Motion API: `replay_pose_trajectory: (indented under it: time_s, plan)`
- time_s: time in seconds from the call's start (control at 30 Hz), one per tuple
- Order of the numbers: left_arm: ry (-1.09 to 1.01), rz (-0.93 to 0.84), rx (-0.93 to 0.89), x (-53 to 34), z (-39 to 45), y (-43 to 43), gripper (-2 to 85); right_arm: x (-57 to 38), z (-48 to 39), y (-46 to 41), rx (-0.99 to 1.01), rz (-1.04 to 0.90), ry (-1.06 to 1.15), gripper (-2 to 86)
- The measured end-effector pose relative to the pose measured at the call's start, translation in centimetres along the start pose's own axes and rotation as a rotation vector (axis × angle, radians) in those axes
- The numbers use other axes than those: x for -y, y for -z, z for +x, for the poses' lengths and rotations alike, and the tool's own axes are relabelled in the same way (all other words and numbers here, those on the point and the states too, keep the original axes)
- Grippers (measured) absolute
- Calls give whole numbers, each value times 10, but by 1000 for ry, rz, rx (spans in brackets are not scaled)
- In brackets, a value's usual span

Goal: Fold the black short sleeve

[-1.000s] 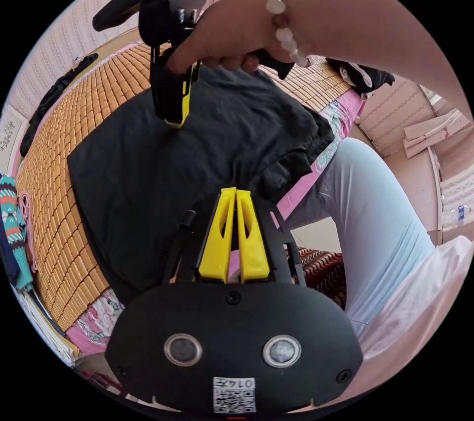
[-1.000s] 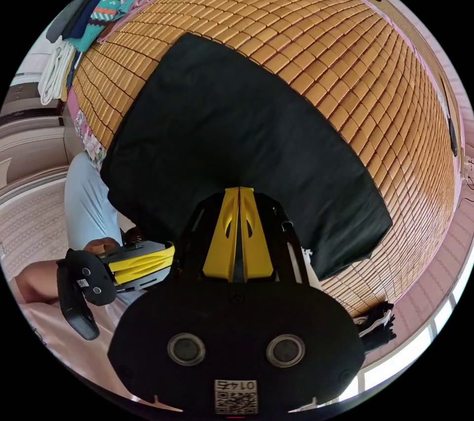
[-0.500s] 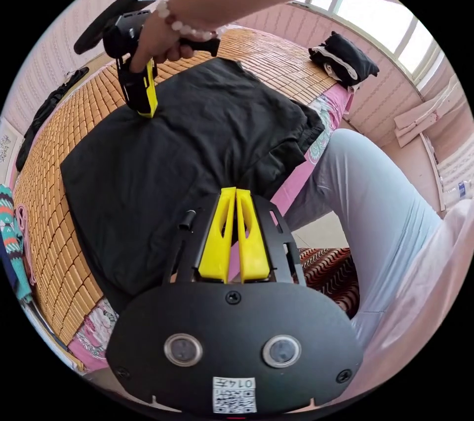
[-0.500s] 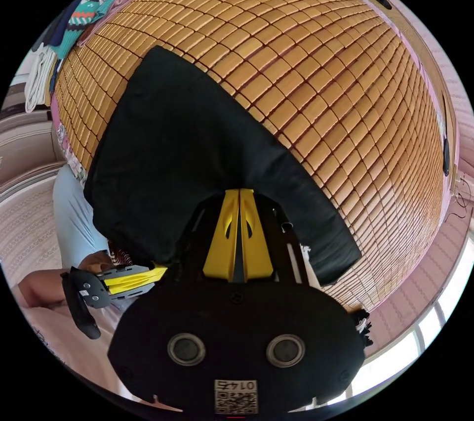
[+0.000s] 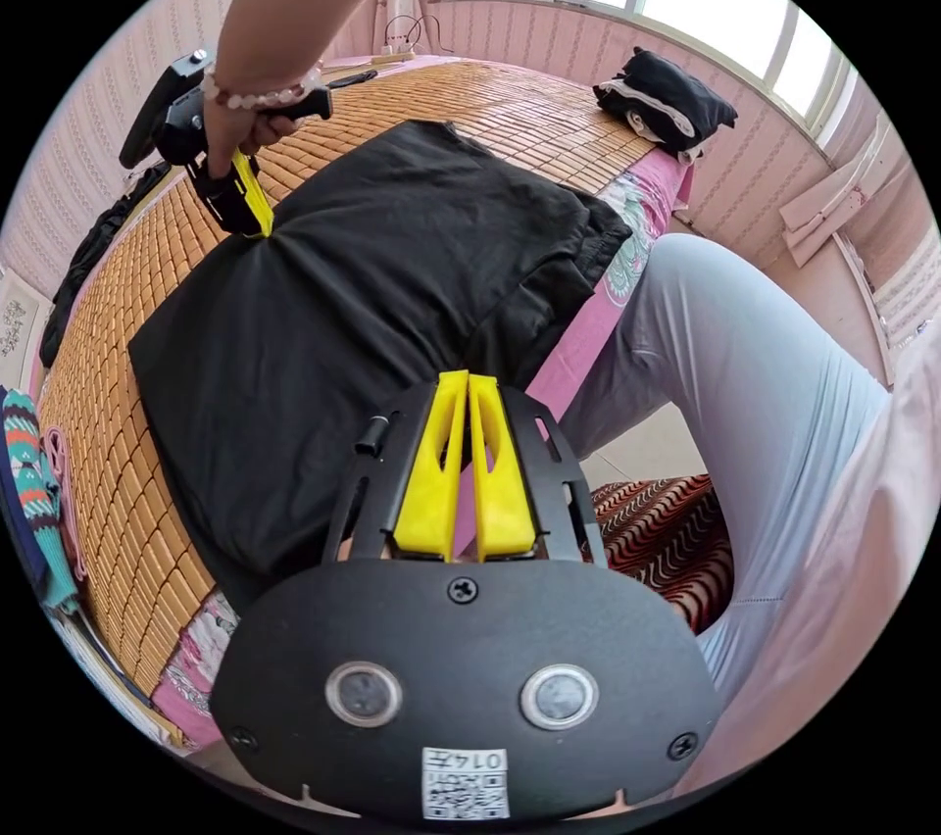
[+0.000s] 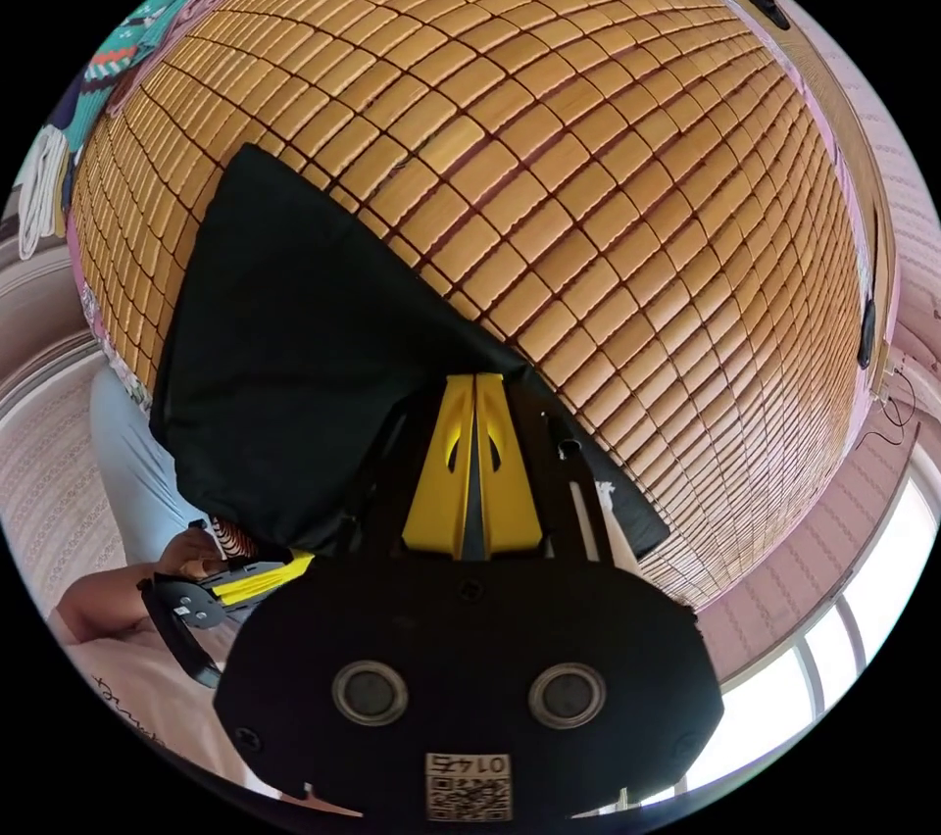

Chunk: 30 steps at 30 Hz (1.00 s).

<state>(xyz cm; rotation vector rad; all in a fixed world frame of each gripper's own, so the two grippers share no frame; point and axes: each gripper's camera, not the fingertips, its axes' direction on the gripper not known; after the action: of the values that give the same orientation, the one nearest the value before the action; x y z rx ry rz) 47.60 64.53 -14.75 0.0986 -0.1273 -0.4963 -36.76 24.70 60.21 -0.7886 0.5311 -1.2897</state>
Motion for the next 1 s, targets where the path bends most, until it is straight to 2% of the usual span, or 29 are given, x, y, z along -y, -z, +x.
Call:
replay_pose_trajectory:
  time_s: [0.07,0.13,0.2,0.27,0.4,0.5,0.67,0.77,1.0]
  plan:
    - [12,3,-31,1,-4,1,-8,-20,15,12,30,45,-25,-6]
    - [29,8,-58,0,-6,4,-6,-60,36,35,69,189,-105,-6]
    - [44,65,-48,-3,-3,14,1,-142,64,59,173,370,-186,-4]
    - [31,99,-40,-1,5,20,28,-213,83,60,238,432,-244,-1]
    - [-11,85,-30,16,30,21,110,-379,119,11,340,424,-480,29]
    - [-85,110,-15,26,52,27,117,-471,127,-28,427,423,-605,63]
    - [-160,85,-11,49,79,26,132,-549,136,-59,571,447,-669,73]
    - [-189,50,-13,69,89,17,144,-573,146,-66,656,443,-649,11]
    - [-250,-2,-32,120,101,-13,185,-655,180,-38,900,653,-623,-5]
